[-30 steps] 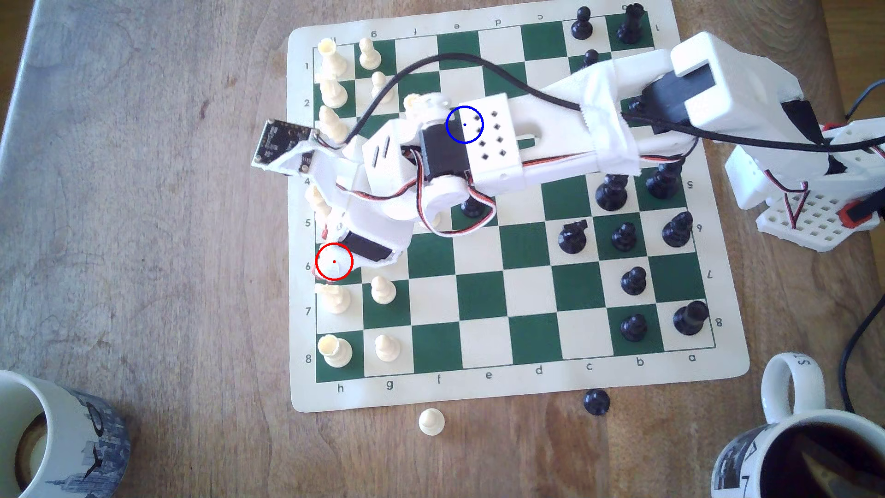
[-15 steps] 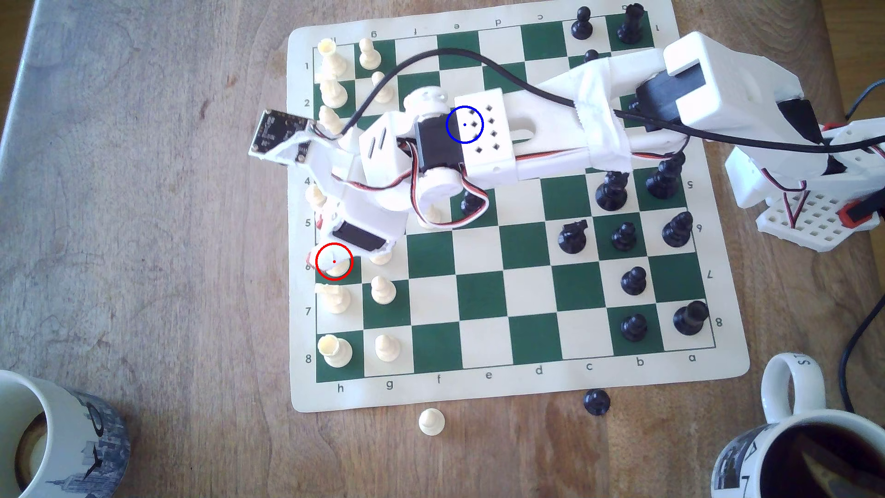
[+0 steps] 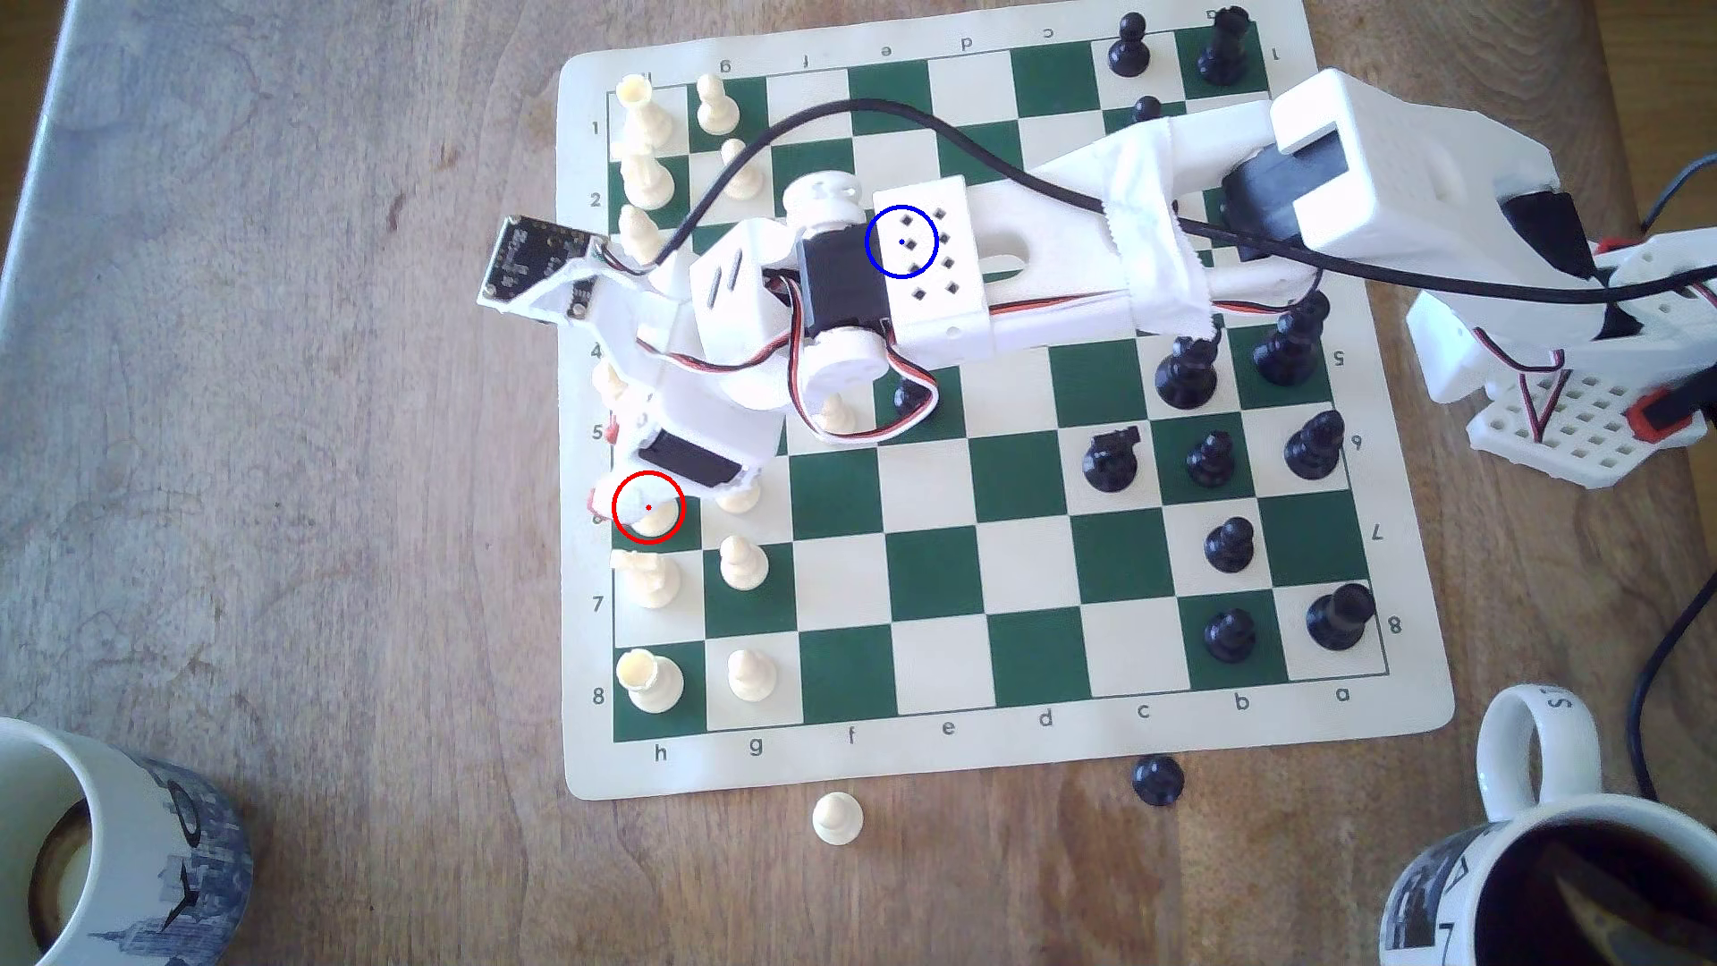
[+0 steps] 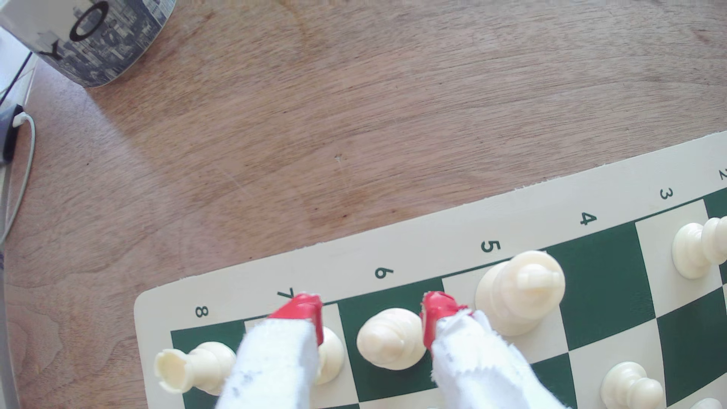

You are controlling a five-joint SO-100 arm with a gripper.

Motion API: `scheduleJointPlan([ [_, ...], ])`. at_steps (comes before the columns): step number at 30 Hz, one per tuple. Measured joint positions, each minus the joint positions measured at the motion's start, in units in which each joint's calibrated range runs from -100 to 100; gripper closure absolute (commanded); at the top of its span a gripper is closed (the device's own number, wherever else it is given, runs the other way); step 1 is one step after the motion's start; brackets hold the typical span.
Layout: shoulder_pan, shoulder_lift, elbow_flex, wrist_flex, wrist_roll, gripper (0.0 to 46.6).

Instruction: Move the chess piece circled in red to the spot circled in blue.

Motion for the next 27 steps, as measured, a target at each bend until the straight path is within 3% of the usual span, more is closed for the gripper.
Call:
scheduleJointPlan([
  [17,0.0,3.8,-0.8,-0.6,0.0,36.5],
  [27,0.0,3.8,-0.8,-0.6,0.4,43.8],
])
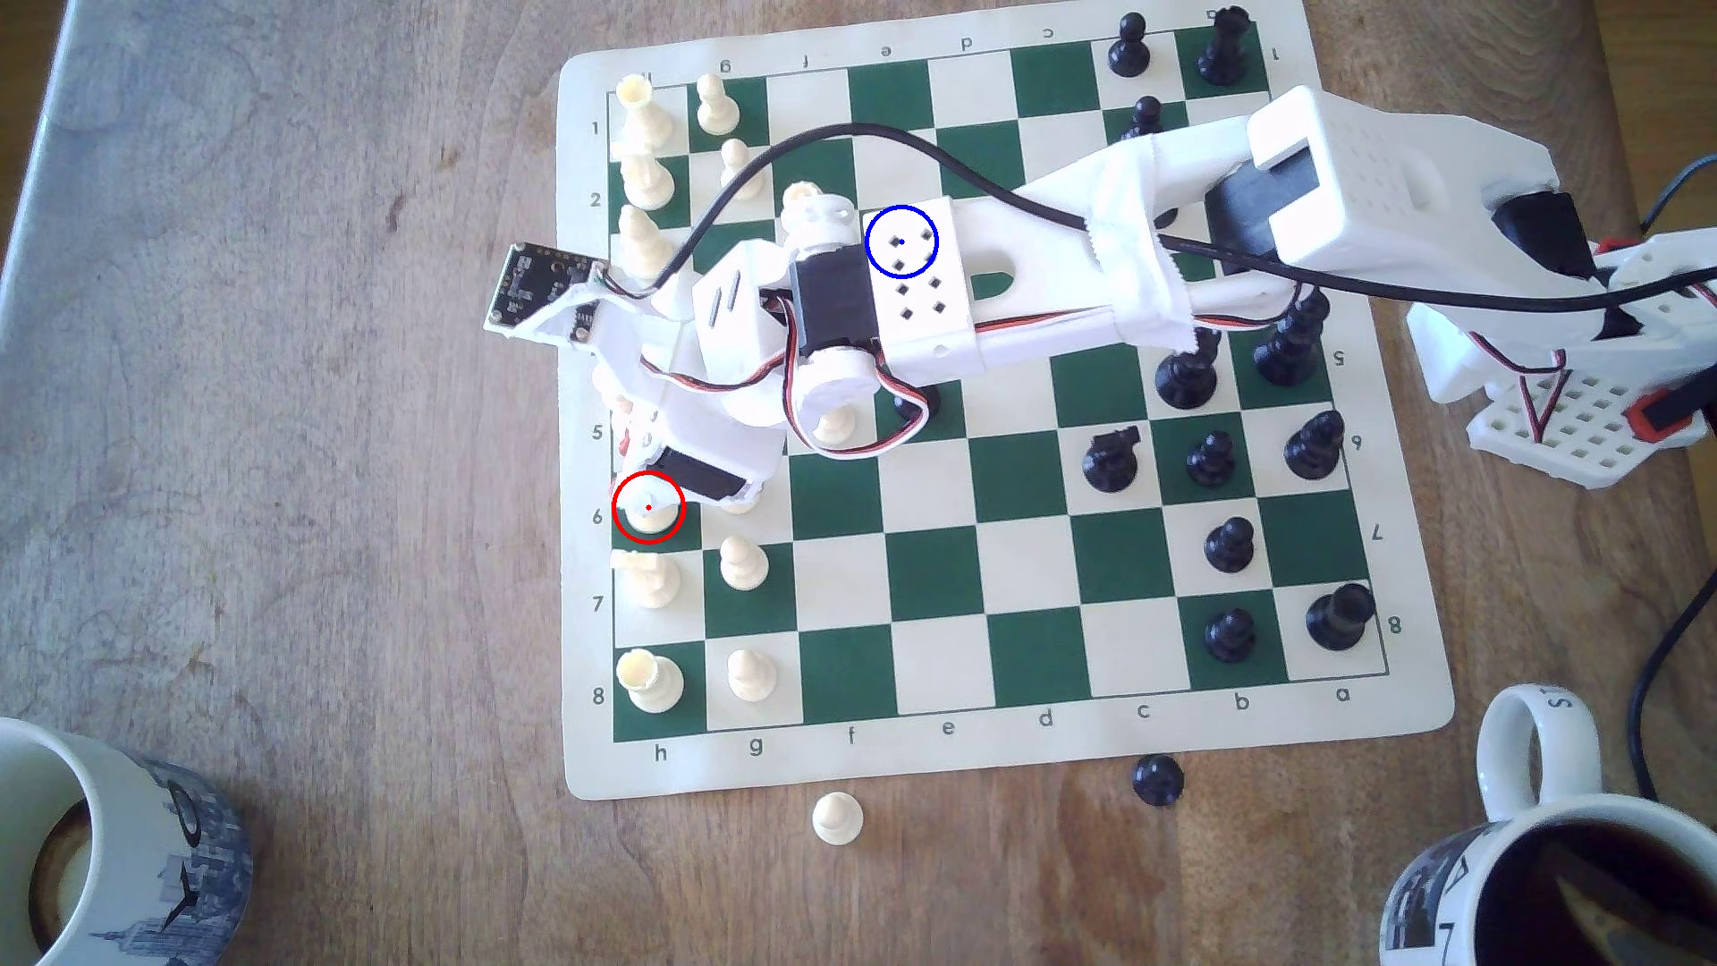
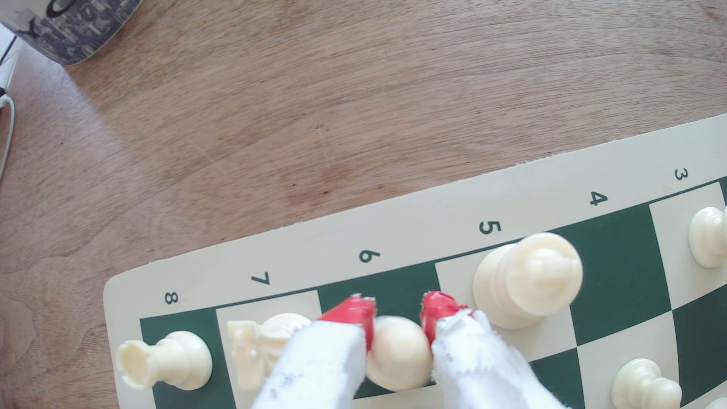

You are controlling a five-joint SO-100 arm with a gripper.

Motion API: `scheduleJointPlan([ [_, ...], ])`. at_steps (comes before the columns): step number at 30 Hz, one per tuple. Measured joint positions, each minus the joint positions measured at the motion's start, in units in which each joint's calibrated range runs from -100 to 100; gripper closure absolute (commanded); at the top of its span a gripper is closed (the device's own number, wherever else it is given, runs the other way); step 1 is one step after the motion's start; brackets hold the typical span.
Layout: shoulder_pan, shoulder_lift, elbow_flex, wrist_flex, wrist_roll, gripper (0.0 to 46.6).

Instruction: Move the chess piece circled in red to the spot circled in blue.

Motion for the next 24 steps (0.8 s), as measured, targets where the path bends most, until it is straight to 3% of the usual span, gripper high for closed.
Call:
scheduleJointPlan([
  [8,0.0,0.0,-0.1,0.0,0.1,44.4],
  [12,-0.4,0.0,-0.1,0.0,0.1,37.9],
  [13,-0.4,0.0,-0.1,0.0,0.1,34.2],
  [15,-0.5,0.0,-0.1,0.0,0.1,33.2],
  [24,-0.4,0.0,-0.1,2.4,0.6,34.0],
])
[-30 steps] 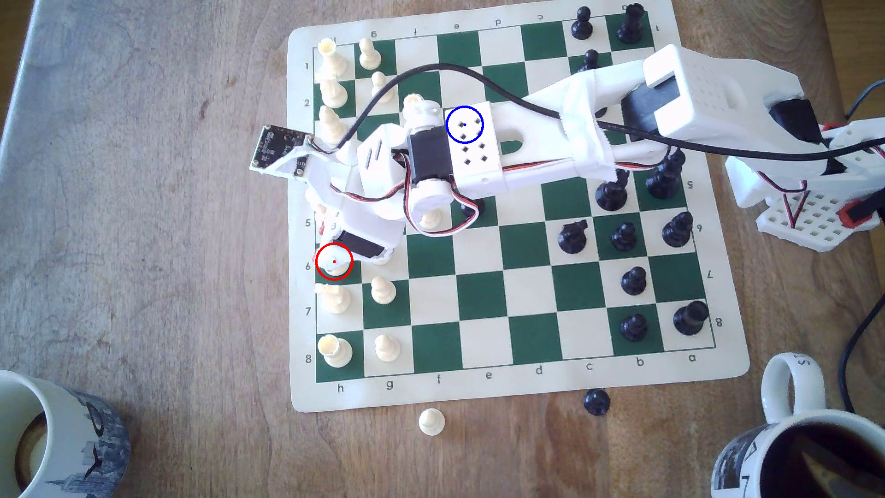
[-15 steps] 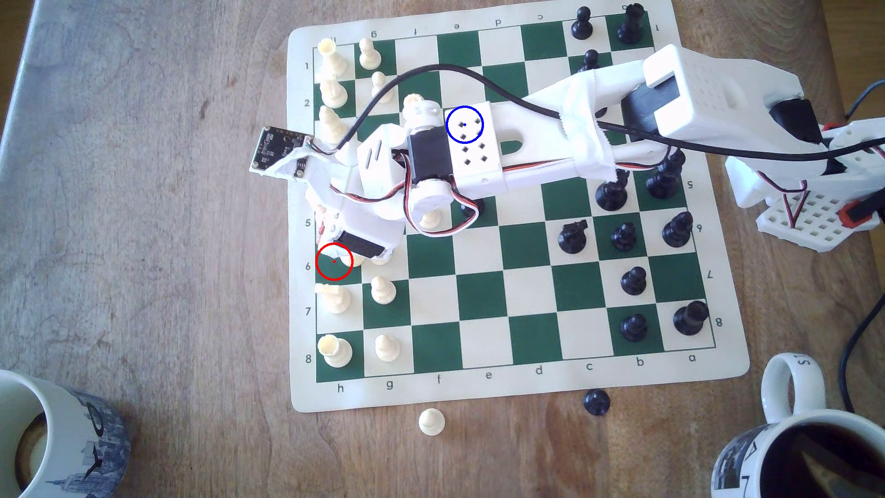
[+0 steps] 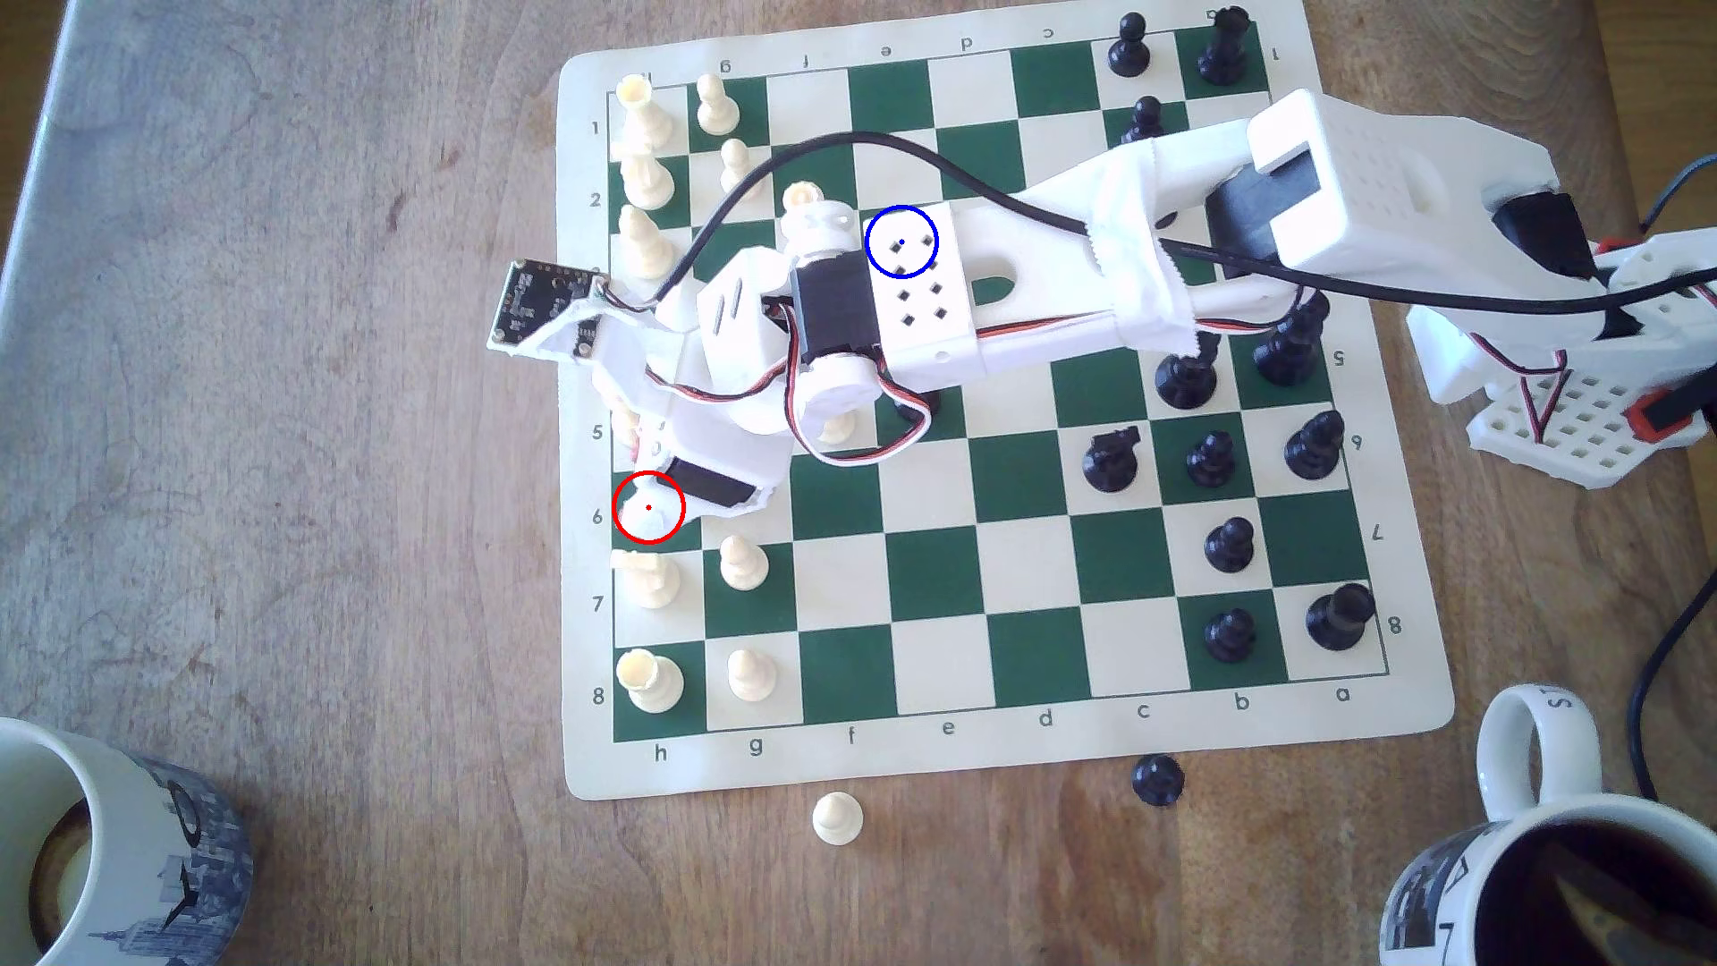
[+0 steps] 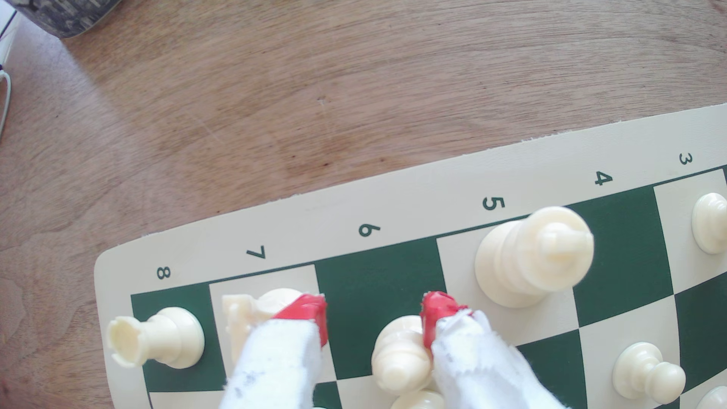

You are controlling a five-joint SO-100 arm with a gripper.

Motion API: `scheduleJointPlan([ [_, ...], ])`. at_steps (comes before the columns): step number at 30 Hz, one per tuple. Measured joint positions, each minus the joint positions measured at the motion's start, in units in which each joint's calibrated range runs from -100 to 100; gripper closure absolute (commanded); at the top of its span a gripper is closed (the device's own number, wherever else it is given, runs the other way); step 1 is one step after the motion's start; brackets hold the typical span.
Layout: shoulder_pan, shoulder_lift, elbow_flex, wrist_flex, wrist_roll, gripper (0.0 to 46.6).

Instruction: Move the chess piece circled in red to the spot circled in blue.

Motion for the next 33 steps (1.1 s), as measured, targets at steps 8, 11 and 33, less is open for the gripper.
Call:
scheduleJointPlan([
  [8,0.0,0.0,0.0,1.4,0.5,33.4],
  [11,0.0,0.0,0.0,2.1,0.5,34.6],
  [33,0.0,0.0,0.0,2.9,0.5,34.9],
])
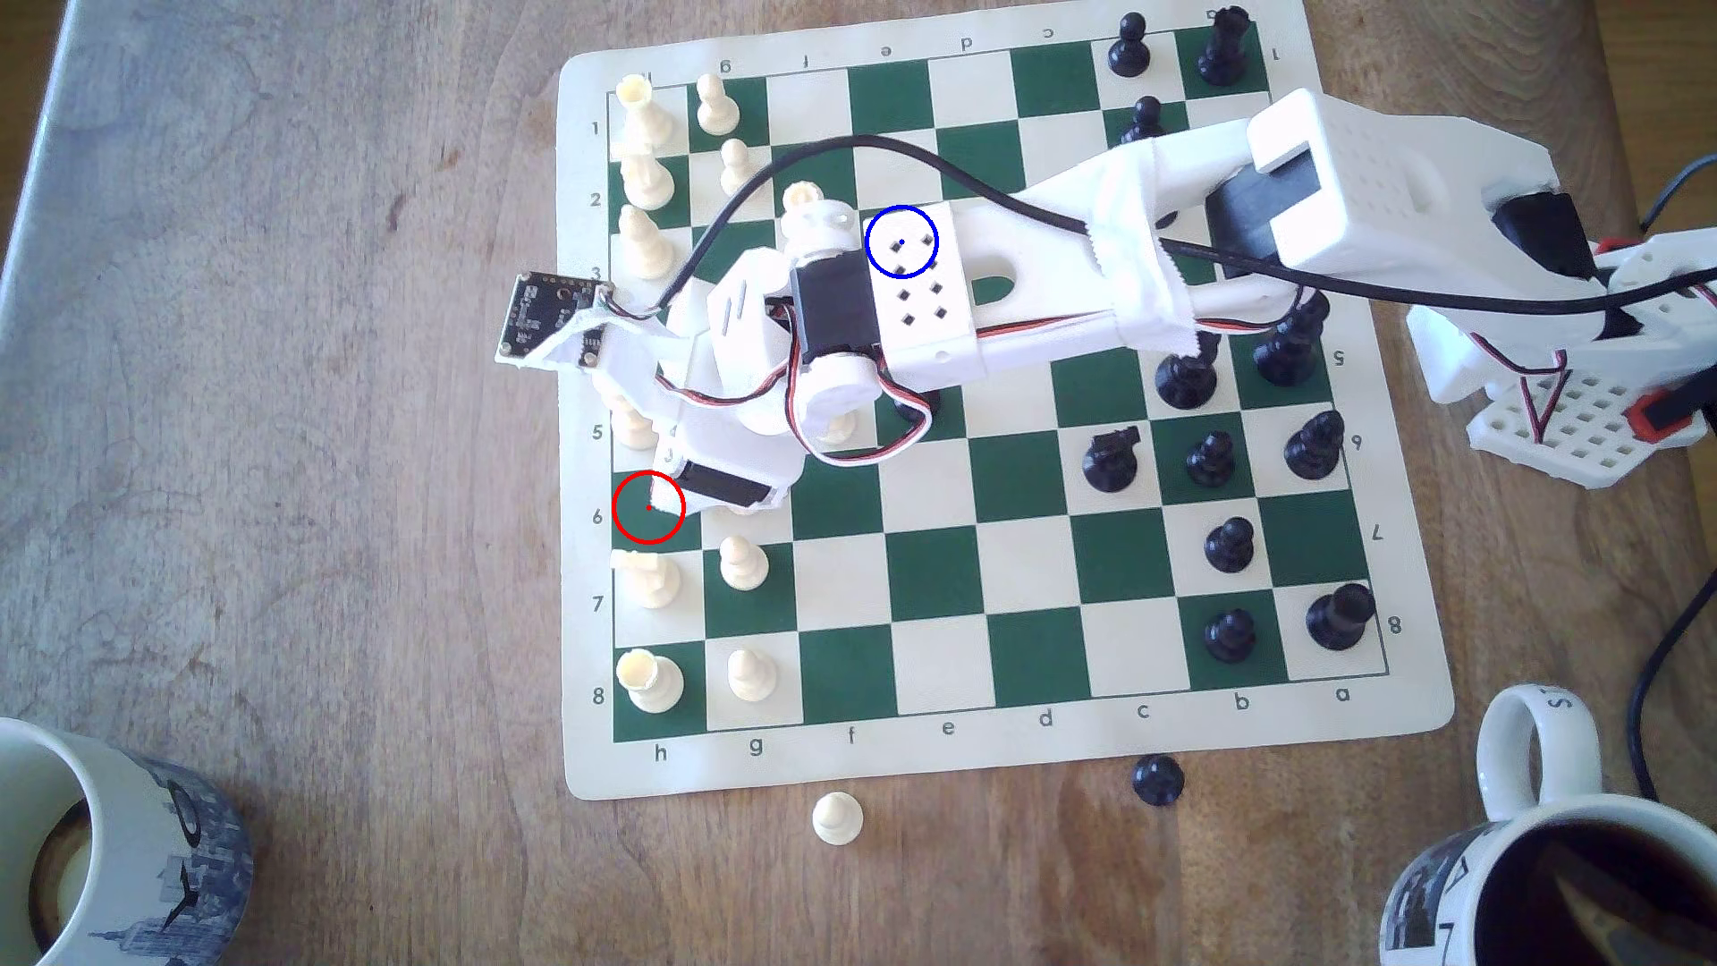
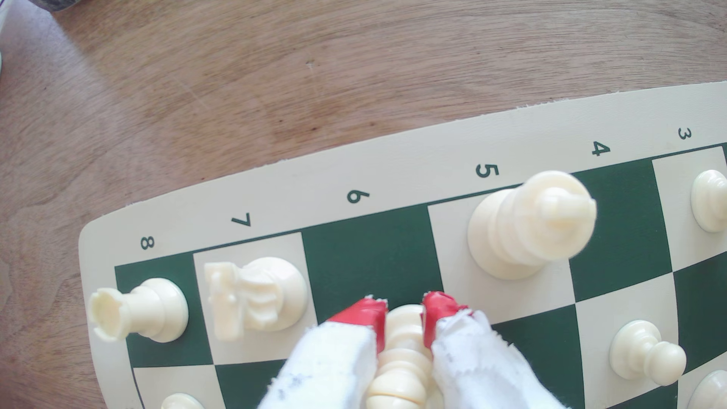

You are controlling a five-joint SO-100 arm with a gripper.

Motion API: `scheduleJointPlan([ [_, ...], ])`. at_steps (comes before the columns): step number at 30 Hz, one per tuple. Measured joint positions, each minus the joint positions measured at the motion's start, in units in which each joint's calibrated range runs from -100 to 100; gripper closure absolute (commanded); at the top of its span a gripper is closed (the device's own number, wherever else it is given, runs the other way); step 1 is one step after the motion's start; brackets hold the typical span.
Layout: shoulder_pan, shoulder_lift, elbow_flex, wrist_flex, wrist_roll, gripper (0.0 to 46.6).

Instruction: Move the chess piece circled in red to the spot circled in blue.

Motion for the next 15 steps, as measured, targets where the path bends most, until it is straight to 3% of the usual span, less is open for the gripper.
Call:
scheduleJointPlan([
  [5,0.0,0.0,0.0,0.2,0.0,32.1],
  [15,0.0,0.0,0.0,1.8,0.4,33.9],
])
